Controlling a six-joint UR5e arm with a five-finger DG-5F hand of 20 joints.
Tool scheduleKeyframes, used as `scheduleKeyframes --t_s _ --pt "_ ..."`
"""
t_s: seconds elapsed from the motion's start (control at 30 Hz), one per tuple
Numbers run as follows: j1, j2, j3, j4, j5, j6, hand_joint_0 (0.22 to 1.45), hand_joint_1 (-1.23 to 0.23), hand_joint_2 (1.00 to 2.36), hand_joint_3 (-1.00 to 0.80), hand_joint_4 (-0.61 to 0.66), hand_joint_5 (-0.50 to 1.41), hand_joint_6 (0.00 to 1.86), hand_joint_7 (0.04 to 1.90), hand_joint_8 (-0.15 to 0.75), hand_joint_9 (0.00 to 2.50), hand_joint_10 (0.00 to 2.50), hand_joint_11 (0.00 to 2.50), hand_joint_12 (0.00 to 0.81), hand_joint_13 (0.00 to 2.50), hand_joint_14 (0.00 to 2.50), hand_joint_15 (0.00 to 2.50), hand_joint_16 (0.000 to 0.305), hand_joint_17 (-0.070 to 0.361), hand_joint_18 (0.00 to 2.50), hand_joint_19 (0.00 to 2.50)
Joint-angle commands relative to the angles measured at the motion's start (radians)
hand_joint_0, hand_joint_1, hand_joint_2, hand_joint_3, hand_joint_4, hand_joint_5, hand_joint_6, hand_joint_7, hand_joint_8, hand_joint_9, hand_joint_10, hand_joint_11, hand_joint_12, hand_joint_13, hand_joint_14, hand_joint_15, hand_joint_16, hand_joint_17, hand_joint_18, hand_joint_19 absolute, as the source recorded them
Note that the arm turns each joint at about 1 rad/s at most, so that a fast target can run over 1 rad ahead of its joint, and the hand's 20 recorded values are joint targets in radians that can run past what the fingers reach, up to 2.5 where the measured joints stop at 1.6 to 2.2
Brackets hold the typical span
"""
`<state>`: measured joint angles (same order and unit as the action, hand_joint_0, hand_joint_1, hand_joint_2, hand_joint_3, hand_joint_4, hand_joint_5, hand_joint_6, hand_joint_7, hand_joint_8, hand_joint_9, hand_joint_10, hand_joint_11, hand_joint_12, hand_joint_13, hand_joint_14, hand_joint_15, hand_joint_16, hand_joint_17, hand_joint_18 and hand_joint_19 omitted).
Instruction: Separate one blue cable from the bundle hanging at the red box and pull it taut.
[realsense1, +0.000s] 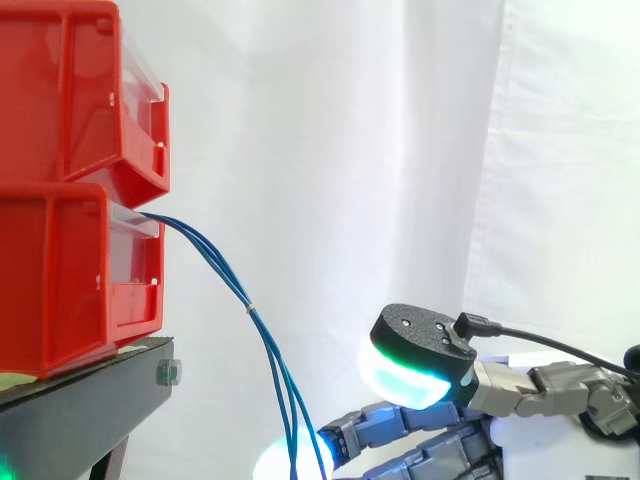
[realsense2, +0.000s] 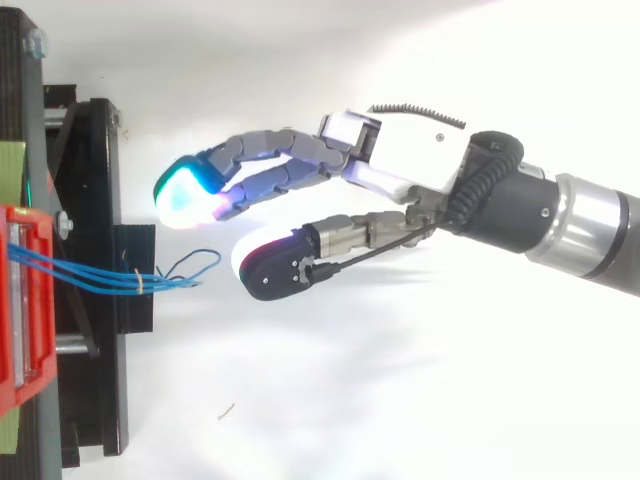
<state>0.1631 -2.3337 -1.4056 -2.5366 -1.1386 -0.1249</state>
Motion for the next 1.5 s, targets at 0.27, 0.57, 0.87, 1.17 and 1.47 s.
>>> scheduleKeyframes --t_s 0.27,0.57,0.87,1.17,1.47 --pt "-0.007 -0.013 0.002 0.059 -0.079 0.021 0.57 -0.58 1.00 -0.50 0.21 -0.19 0.50 0.70 0.334 0.68 0.01 0.26 0.321 0.59 0.01 0.17 0.035 0.078 0.52 0.28" --pt "-0.025 -0.064 0.053 0.130 -0.210 0.079 0.57 -0.58 1.00 -0.50 0.21 -0.19 0.50 0.70 0.335 0.69 0.01 0.25 0.322 0.59 0.01 0.18 0.035 0.078 0.52 0.27" --pt "-0.027 -0.065 0.054 0.136 -0.213 0.090 0.58 -0.58 1.00 -0.50 0.22 -0.18 0.50 0.72 0.334 0.70 0.01 0.26 0.320 0.60 0.01 0.17 0.034 0.077 0.52 0.27" --pt "-0.031 -0.064 0.066 0.170 -0.214 0.088 0.60 -0.59 1.00 -0.48 0.23 -0.17 0.50 0.76 0.331 0.70 0.01 0.27 0.315 0.61 0.01 0.17 0.033 0.075 0.53 0.28" --pt "-0.037 -0.064 0.088 0.171 -0.248 0.071 0.62 -0.60 1.00 -0.45 0.24 -0.16 0.50 0.81 0.327 0.71 0.01 0.26 0.314 0.63 0.01 0.19 0.033 0.073 0.53 0.28"
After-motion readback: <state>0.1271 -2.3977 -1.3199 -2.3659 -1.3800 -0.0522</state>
